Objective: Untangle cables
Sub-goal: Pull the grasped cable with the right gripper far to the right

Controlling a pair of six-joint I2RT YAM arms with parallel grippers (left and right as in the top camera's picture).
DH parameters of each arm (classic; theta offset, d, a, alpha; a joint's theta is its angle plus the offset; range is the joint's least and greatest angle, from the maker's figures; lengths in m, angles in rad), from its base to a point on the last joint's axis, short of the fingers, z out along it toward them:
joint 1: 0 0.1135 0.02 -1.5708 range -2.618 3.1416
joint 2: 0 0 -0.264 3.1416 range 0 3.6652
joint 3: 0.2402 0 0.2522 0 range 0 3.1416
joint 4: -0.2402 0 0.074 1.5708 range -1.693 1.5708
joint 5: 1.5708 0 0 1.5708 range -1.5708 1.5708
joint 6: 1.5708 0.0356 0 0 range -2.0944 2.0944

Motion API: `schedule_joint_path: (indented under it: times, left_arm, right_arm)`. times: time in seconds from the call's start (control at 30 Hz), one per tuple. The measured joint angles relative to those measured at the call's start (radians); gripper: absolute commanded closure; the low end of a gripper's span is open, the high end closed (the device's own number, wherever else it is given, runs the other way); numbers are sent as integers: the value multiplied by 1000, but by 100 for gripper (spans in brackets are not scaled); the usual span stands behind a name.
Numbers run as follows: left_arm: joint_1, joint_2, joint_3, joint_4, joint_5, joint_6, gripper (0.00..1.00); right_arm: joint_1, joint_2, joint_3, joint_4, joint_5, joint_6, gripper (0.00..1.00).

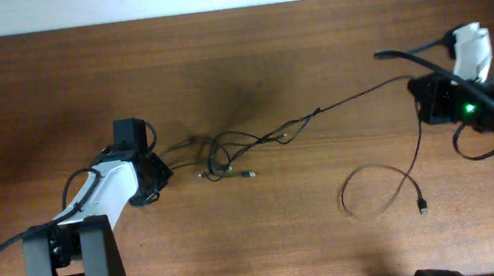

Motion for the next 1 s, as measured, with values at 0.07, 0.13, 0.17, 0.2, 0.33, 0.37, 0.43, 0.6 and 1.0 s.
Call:
schedule_joint_path:
  times: [0.07, 0.13, 0.17, 0.2, 0.33, 0.37, 0.43, 0.6, 1.0]
  left_arm:
    - [2, -1, -1, 0, 1, 0, 100]
    - [2, -1, -1, 0, 0, 0, 100]
    - [2, -1, -1, 0, 0, 0, 100]
    - [2, -1, -1, 0, 0, 0, 100]
    - [3, -1, -2, 0, -1, -3, 100]
    - [3, -2, -4, 5, -3, -4, 100]
    - [6, -6, -10, 12, -5, -6, 100]
    - [68, -16, -24, 24, 6, -36, 100]
    - [95, -24, -35, 37, 46, -56, 100]
  right_arm:
    - [-1, 0, 140, -52, -4, 1, 96]
    - [-1, -1, 263, -75, -9, 1, 96]
    - [-1, -3, 313, -82, -9, 1, 96]
    - [-3, -10, 371, -84, -6, 1, 96]
    - [-3, -11, 446, -100, 63, 18, 96]
    - [-3, -10, 446, -106, 86, 19, 96]
    - [-3, -3, 446, -115, 145, 20, 96]
    - [-5, 13, 446, -117, 435, 58, 96]
    - [-26, 200, 450, -44, 472, 60, 96]
